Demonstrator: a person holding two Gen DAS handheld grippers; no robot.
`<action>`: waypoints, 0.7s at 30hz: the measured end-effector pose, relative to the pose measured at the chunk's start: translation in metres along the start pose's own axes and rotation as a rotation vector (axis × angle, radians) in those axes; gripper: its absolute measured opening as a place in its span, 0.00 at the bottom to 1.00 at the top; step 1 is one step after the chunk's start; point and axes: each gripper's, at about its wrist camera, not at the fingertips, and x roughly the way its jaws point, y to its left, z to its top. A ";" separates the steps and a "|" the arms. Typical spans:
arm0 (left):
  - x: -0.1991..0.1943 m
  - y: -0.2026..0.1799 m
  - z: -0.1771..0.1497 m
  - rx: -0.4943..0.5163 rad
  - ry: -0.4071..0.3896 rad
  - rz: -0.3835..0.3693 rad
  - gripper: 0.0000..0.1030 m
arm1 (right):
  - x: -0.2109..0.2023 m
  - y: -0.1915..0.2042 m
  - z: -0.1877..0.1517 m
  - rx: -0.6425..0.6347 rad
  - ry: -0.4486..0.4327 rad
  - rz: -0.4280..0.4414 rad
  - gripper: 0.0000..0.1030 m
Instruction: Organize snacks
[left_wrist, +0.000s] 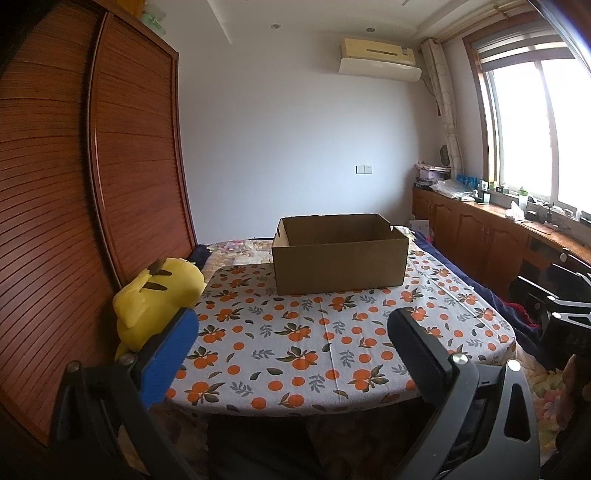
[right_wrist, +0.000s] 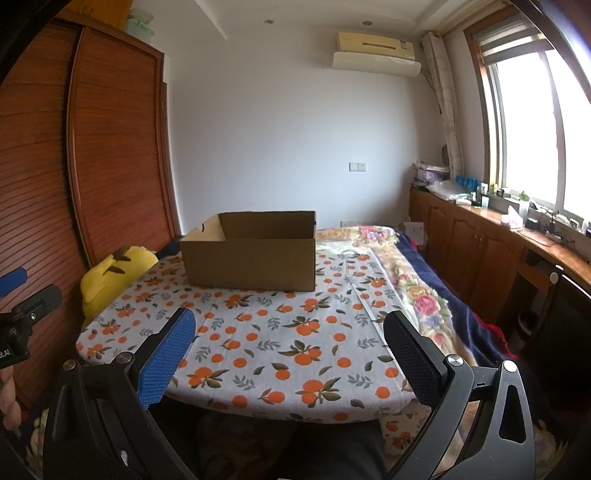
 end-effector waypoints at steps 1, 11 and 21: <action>0.000 0.000 0.000 0.000 0.000 0.000 1.00 | 0.000 0.000 0.000 0.002 -0.001 0.000 1.00; -0.001 -0.001 0.001 0.002 -0.004 0.004 1.00 | -0.001 0.002 0.001 -0.002 -0.004 0.002 1.00; -0.002 0.000 0.002 0.001 -0.005 0.006 1.00 | -0.001 0.003 0.002 -0.006 -0.006 0.001 1.00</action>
